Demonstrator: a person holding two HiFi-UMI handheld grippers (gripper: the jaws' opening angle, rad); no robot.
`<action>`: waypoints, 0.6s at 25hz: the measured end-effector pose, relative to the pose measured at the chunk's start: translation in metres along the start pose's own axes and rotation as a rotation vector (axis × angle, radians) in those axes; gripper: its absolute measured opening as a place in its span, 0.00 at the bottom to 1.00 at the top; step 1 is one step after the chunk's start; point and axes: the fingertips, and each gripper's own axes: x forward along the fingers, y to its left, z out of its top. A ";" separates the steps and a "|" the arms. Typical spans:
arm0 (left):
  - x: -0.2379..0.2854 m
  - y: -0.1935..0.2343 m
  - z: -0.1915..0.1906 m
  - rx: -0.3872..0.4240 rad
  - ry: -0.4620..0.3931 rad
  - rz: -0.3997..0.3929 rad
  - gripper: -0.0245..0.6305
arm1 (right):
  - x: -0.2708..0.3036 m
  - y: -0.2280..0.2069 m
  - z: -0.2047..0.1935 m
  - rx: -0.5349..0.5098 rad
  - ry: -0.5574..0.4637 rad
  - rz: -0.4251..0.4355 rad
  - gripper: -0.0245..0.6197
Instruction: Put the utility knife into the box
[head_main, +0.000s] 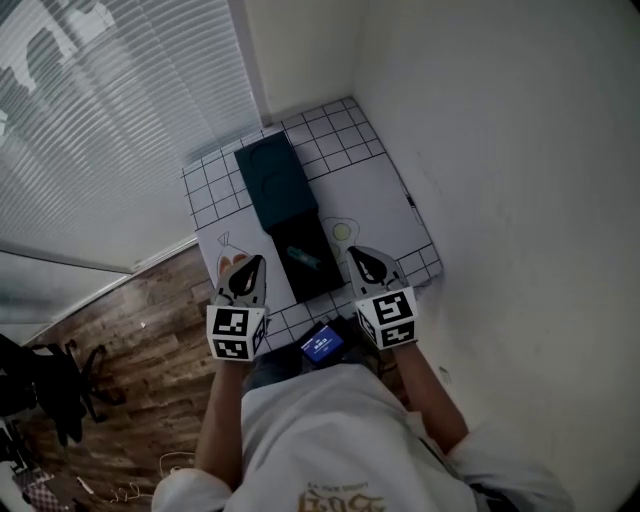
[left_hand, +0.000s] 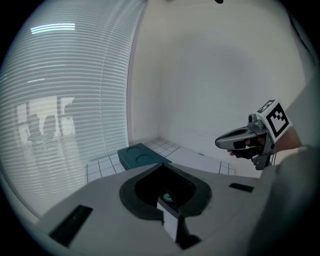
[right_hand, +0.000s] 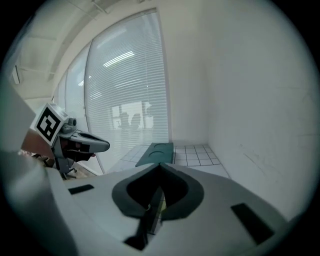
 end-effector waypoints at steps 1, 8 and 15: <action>-0.005 -0.001 0.005 0.007 -0.023 0.010 0.05 | -0.002 0.001 0.005 -0.003 -0.017 0.003 0.05; -0.037 -0.003 0.042 0.051 -0.158 0.043 0.05 | -0.023 0.024 0.053 -0.040 -0.157 0.020 0.05; -0.081 0.003 0.074 0.052 -0.274 0.030 0.05 | -0.059 0.055 0.089 -0.015 -0.281 -0.032 0.05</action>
